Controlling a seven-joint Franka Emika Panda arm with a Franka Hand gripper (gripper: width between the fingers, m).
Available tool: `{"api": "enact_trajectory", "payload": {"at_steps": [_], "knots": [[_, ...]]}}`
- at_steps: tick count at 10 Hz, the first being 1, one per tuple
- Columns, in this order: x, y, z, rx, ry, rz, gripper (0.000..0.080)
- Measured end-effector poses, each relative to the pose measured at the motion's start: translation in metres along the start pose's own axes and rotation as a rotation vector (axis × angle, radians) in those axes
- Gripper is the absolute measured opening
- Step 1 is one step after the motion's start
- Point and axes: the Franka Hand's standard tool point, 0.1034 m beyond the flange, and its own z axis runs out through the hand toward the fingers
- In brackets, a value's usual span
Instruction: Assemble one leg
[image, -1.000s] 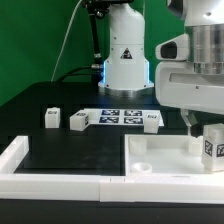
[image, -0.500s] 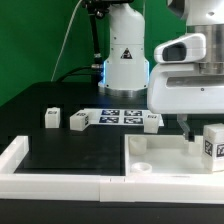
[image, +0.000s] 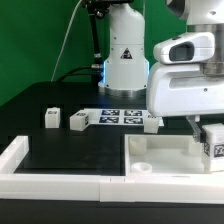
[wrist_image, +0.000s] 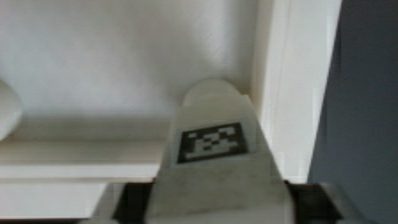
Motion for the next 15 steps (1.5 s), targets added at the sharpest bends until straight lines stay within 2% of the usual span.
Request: {"api": "enact_trajectory", "payload": {"at_steps": [1, 5, 7, 9, 10, 11, 12, 13, 15], "knots": [[-0.0002, -0.0009, 0.0001, 0.004, 0.000, 0.097, 0.0290], [-0.0035, -0.0009, 0.0019, 0.018, -0.008, 0.822, 0.0291], [-0.0042, -0.0029, 0.0027, 0.009, -0.003, 1.139, 0.0292], [-0.0035, -0.0010, 0.0026, 0.033, -0.019, 1.368, 0.0292], [-0.0035, -0.0010, 0.0026, 0.032, -0.019, 1.406, 0.0295], [-0.0034, -0.0009, 0.0025, 0.032, -0.018, 1.321, 0.0295], [-0.0027, -0.0006, 0.0017, 0.033, -0.019, 1.266, 0.0502], [-0.0023, -0.0021, 0.0013, 0.034, -0.016, 1.172, 0.0607], [-0.0024, -0.0042, 0.0009, 0.021, -0.009, 0.854, 0.0637]]}}
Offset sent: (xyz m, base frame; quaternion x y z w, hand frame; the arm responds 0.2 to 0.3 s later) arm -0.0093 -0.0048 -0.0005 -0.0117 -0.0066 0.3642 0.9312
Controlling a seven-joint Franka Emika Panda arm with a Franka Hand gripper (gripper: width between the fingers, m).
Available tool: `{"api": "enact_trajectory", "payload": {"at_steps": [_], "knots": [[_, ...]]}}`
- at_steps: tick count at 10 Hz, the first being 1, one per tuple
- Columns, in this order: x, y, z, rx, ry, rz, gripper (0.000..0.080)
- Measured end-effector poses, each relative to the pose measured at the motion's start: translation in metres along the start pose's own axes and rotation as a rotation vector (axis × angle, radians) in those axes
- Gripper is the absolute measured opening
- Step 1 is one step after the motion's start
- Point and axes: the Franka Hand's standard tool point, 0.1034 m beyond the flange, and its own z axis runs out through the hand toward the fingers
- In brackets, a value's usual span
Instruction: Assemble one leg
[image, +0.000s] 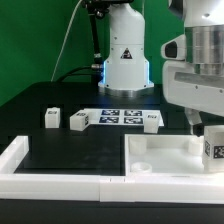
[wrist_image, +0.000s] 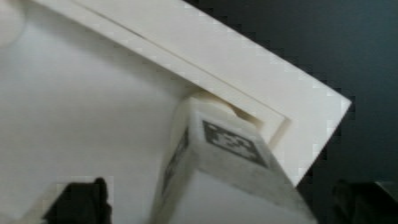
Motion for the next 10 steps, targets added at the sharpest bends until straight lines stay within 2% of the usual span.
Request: {"api": "enact_trajectory", "payload": {"at_steps": [3, 5, 7, 9, 10], "knots": [[0.0024, 0.0012, 0.0016, 0.000, 0.000, -0.430, 0.0648], [0.0028, 0.0014, 0.0022, -0.026, 0.012, -0.709, 0.0648], [0.0043, 0.0024, 0.0021, -0.038, 0.016, -0.889, 0.0648], [0.0040, 0.0022, 0.0021, -0.036, 0.017, -0.816, 0.0388], [0.0043, 0.0024, 0.0021, -0.037, 0.017, -0.820, 0.0290]]}}
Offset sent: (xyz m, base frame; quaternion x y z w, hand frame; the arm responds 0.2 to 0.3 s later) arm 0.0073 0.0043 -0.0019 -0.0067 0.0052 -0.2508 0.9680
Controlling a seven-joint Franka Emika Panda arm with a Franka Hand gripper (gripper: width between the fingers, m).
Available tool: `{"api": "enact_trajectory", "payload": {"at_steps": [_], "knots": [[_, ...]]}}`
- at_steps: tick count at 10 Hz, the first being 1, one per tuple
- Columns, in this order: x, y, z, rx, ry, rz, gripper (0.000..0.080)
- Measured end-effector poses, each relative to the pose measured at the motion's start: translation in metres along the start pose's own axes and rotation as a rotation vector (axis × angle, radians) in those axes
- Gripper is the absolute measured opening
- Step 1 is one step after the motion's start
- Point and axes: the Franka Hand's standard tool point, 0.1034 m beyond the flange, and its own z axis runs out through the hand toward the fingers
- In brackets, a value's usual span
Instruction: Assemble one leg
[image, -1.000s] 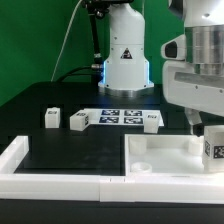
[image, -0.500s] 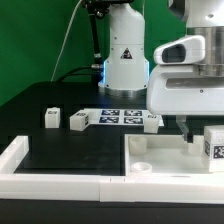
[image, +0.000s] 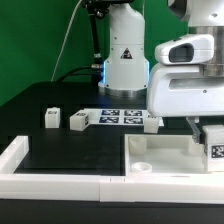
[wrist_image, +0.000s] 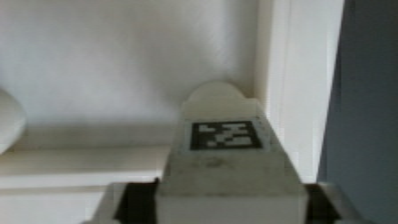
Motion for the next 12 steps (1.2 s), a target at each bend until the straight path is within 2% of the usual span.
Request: {"api": "enact_trajectory", "payload": {"at_steps": [1, 3, 7, 10, 12], "knots": [[0.0001, -0.0002, -0.0001, 0.002, 0.001, 0.020, 0.0290], [-0.0046, -0.0008, 0.0002, 0.035, 0.002, 0.493, 0.0290], [-0.0067, -0.0009, 0.0022, 0.052, -0.015, 1.103, 0.0290], [-0.0057, -0.0007, 0.0022, 0.056, -0.024, 1.374, 0.0290], [-0.0058, -0.0011, 0.0023, 0.063, -0.032, 1.460, 0.0290]]}}
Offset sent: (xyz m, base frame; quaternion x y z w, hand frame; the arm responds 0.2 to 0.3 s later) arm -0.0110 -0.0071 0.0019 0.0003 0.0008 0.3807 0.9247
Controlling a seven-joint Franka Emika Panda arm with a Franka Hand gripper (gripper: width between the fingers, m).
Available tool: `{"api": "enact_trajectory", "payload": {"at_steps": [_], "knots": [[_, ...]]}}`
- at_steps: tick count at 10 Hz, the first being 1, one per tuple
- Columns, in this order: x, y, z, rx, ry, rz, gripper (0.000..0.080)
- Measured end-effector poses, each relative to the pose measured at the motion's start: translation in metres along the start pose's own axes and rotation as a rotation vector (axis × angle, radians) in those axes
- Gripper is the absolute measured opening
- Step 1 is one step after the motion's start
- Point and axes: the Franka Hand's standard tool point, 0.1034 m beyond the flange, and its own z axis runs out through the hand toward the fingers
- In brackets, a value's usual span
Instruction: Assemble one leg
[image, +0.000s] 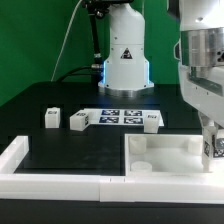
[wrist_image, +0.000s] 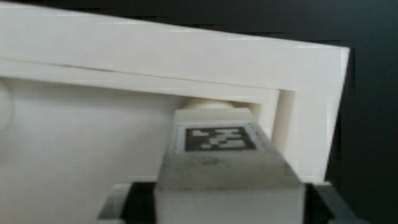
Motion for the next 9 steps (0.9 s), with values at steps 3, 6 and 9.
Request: {"api": "enact_trajectory", "payload": {"at_steps": [3, 6, 9], "knots": [[-0.0026, 0.0000, -0.0005, -0.007, -0.005, -0.140, 0.0553], [-0.0072, -0.0005, -0.0018, -0.023, -0.002, -0.583, 0.0643], [-0.0056, -0.0029, -0.0016, -0.033, -0.013, -0.957, 0.0649]]}}
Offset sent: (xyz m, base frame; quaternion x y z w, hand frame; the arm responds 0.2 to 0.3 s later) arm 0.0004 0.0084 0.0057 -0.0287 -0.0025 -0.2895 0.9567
